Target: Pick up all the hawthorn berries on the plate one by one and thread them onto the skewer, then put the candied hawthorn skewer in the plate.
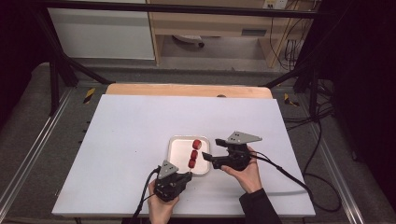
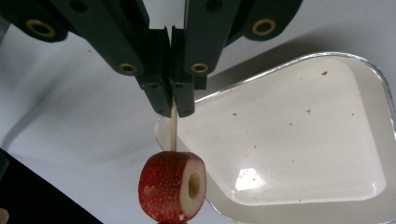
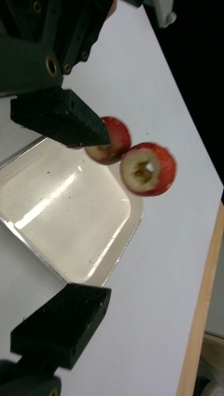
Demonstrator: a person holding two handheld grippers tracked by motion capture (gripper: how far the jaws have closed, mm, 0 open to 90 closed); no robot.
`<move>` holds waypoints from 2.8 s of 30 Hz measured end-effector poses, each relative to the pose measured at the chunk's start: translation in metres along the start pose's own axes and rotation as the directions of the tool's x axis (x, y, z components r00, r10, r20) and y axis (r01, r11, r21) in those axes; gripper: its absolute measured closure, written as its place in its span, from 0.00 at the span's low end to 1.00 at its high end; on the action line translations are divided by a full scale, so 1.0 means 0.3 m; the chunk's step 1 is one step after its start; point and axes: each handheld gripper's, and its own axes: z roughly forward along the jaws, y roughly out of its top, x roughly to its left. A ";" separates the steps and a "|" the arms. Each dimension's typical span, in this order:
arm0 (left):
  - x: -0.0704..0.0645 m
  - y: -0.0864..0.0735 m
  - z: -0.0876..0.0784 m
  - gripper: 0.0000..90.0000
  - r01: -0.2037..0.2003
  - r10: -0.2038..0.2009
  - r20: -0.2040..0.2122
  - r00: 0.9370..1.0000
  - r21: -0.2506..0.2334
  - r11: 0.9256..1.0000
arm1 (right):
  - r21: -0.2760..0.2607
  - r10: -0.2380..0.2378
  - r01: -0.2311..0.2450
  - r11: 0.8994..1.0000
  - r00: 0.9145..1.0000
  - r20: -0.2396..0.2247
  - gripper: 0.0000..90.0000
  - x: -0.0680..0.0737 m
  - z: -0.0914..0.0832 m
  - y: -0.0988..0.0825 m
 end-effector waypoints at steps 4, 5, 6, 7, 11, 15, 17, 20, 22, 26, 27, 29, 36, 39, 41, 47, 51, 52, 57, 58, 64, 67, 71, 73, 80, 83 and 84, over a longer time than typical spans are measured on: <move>0.010 0.003 -0.010 0.98 -0.021 0.021 -0.008 1.000 0.003 1.000 | 0.038 0.013 -0.013 0.999 1.000 0.012 0.14 -0.020 0.003 -0.022; 0.013 0.004 -0.013 0.98 -0.024 0.024 -0.008 1.000 0.001 1.000 | 0.053 0.012 -0.013 0.998 1.000 0.015 0.12 -0.025 0.003 -0.026; 0.016 0.005 -0.016 0.98 -0.030 0.030 -0.009 1.000 0.004 1.000 | 0.067 0.009 -0.010 0.998 1.000 0.019 0.11 -0.029 0.003 -0.030; 0.018 0.006 -0.020 0.98 -0.034 0.034 -0.009 0.999 0.006 0.999 | 0.072 0.009 -0.011 0.997 1.000 0.025 0.10 -0.034 0.002 -0.035; 0.034 0.011 -0.034 0.98 -0.045 0.045 -0.009 0.999 0.012 0.999 | 0.095 0.011 -0.015 0.995 0.999 0.041 0.07 -0.058 -0.010 -0.062; 0.054 0.017 -0.055 0.98 -0.058 0.059 -0.013 0.998 0.019 0.998 | 0.132 0.007 -0.015 0.991 0.998 0.055 0.04 -0.082 -0.023 -0.092; 0.063 0.021 -0.063 0.98 -0.065 0.065 -0.016 0.998 0.024 0.998 | 0.140 0.008 -0.016 0.990 0.998 0.060 0.03 -0.097 -0.035 -0.112; 0.073 0.028 -0.076 0.98 -0.086 0.087 -0.024 0.996 0.029 0.996 | 0.156 0.003 -0.016 0.988 0.997 0.082 0.02 -0.114 -0.052 -0.142; 0.078 0.032 -0.082 0.98 -0.094 0.095 -0.027 0.995 0.034 0.995 | 0.165 0.002 -0.016 0.986 0.996 0.088 0.02 -0.126 -0.062 -0.160; 0.090 0.042 -0.091 0.98 -0.101 0.102 -0.025 0.994 0.048 0.994 | 0.174 0.014 -0.031 0.984 0.995 0.099 0.01 -0.147 -0.091 -0.199; 0.094 0.046 -0.093 0.98 -0.105 0.106 -0.025 0.994 0.051 0.993 | 0.175 0.017 -0.035 0.984 0.994 0.105 0.01 -0.151 -0.098 -0.206; 0.099 0.052 -0.097 0.98 -0.110 0.112 -0.034 0.993 0.055 0.992 | 0.172 0.023 -0.042 0.984 0.994 0.108 0.01 -0.161 -0.112 -0.219; 0.111 0.087 -0.103 0.98 -0.139 0.142 -0.039 0.989 0.071 0.988 | 0.164 0.030 -0.048 0.985 0.993 0.112 0.01 -0.183 -0.153 -0.256; 0.117 0.105 -0.105 0.98 -0.141 0.145 -0.042 0.989 0.077 0.987 | 0.167 0.028 -0.048 0.985 0.993 0.119 0.01 -0.187 -0.162 -0.264; 0.121 0.116 -0.105 0.98 -0.148 0.152 -0.041 0.988 0.086 0.985 | 0.169 0.021 -0.042 0.985 0.992 0.123 0.01 -0.189 -0.166 -0.268; 0.137 0.147 -0.094 0.98 -0.152 0.157 -0.049 0.986 0.106 0.983 | 0.162 0.022 -0.040 0.986 0.994 0.111 0.01 -0.202 -0.184 -0.285; 0.136 0.172 -0.076 0.98 -0.163 0.171 -0.055 0.984 0.130 0.978 | 0.156 0.033 -0.050 0.987 0.993 0.110 0.01 -0.208 -0.195 -0.293; 0.135 0.177 -0.069 0.98 -0.158 0.167 -0.056 0.984 0.135 0.978 | 0.154 0.034 -0.051 0.987 0.994 0.108 0.01 -0.210 -0.198 -0.295; 0.130 0.198 -0.024 0.98 -0.160 0.177 -0.079 0.981 0.180 0.971 | 0.160 0.039 -0.056 0.985 0.993 0.109 0.02 -0.217 -0.203 -0.306; 0.130 0.200 -0.014 0.98 -0.162 0.182 -0.086 0.980 0.196 0.967 | 0.160 0.041 -0.058 0.985 0.993 0.108 0.02 -0.217 -0.203 -0.307; 0.132 0.195 0.039 0.98 -0.150 0.187 -0.116 0.976 0.266 0.952 | 0.165 0.040 -0.058 0.985 0.993 0.108 0.02 -0.216 -0.201 -0.311; 0.127 0.188 0.057 0.98 -0.143 0.188 -0.129 0.974 0.297 0.944 | 0.170 0.037 -0.054 0.984 0.994 0.104 0.02 -0.218 -0.200 -0.312; 0.123 0.182 0.071 0.98 -0.129 0.189 -0.147 0.971 0.343 0.930 | 0.170 0.041 -0.058 0.984 0.994 0.106 0.02 -0.220 -0.199 -0.313; 0.118 0.176 0.078 0.98 -0.124 0.196 -0.166 0.966 0.365 0.923 | 0.174 0.041 -0.059 0.983 0.994 0.106 0.02 -0.221 -0.199 -0.315; 0.118 0.171 0.100 0.98 -0.105 0.189 -0.183 0.965 0.392 0.914 | 0.176 0.043 -0.062 0.983 0.993 0.108 0.02 -0.220 -0.198 -0.315; 0.116 0.166 0.111 0.98 -0.103 0.192 -0.191 0.963 0.396 0.912 | 0.178 0.039 -0.058 0.982 0.993 0.108 0.02 -0.221 -0.198 -0.316; 0.114 0.165 0.114 0.98 -0.109 0.198 -0.192 0.961 0.395 0.912 | 0.176 0.042 -0.061 0.982 0.993 0.110 0.02 -0.220 -0.197 -0.316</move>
